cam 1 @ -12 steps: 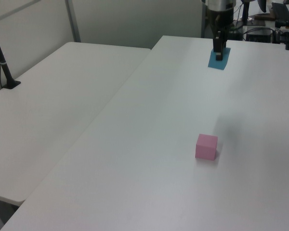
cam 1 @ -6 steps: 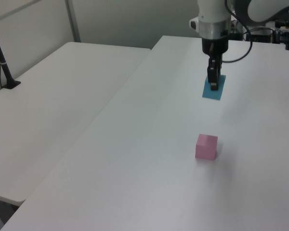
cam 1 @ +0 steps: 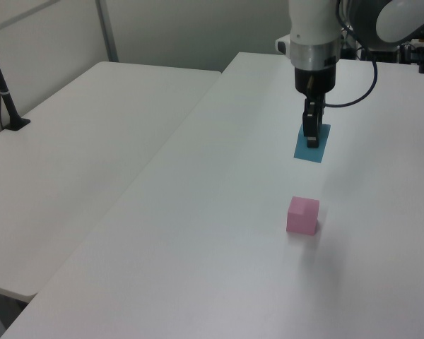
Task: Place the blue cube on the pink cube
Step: 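Carry the light-blue cube over the pink cube and lower it onto it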
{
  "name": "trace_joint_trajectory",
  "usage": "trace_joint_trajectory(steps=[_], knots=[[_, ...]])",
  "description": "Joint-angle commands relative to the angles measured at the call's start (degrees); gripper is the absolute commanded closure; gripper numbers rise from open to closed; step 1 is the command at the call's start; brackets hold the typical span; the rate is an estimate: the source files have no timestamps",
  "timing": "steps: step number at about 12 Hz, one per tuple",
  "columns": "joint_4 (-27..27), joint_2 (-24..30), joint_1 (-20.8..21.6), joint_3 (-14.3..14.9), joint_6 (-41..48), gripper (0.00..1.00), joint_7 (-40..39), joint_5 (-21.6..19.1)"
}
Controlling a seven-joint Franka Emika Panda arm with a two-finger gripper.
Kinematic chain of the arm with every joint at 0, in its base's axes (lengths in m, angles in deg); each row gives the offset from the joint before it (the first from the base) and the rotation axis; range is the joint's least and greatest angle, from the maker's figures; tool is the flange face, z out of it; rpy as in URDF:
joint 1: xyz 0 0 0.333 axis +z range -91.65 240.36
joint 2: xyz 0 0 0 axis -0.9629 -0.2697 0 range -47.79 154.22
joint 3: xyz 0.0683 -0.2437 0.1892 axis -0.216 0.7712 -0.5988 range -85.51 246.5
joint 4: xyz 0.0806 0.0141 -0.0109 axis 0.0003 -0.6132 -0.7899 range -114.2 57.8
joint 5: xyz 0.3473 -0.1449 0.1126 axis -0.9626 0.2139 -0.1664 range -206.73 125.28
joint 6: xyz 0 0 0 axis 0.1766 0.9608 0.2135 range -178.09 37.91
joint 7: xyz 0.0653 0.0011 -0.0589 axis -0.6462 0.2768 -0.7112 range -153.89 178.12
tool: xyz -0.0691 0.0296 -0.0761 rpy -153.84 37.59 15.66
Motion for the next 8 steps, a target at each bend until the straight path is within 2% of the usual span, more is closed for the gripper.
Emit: trace_joint_trajectory(steps=[1,8], knots=[[1.01,-3.96,0.53,-0.41,-1.57,0.97,1.49,-0.92],[-0.39,-10.92,1.41,-0.41,-8.59,0.94,1.85,-0.12]])
